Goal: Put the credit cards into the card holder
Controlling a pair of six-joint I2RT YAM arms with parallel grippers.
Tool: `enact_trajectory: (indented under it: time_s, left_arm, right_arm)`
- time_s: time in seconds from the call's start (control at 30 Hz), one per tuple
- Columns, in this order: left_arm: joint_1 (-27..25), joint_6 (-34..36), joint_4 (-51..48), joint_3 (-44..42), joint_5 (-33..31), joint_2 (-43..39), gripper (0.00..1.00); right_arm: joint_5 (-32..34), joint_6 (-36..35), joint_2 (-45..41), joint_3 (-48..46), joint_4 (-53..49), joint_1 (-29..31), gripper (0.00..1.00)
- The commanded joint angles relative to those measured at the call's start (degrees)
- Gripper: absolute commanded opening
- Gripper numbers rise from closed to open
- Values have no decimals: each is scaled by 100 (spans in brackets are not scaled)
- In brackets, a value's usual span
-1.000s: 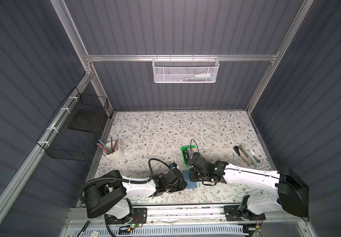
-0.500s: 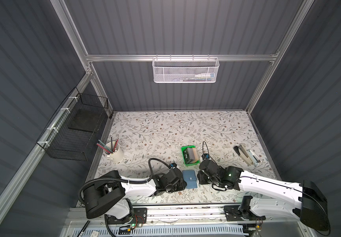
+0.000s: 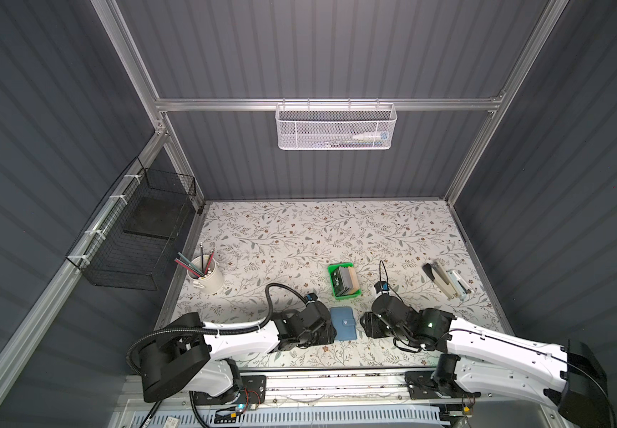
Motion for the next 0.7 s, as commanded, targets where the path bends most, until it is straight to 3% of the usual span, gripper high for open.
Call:
enact_trajectory:
  time_s: [0.0,0.13,0.23,0.43,0.67]
  left_arm:
    - [128,259,-574,223,-122,-208,78]
    - [363,498,-866,368,-92,-339,99]
    - [604,595,-935,366,15,-417,100]
    - [881,760,-969,238,-14,-691,100]
    - [1077,1520,-1471,656,-286,-900,100]
  right_arm:
    - [123,-44,-206,-123,-95,23,72]
    - [144,-90,-427,-181,-43,19,92]
    - [235,-117,-529,-191,-42,19,99]
    - [503,-89,-654,-208,-72,13,99]
    - [1276,485,-697,-120,-504,-16,99]
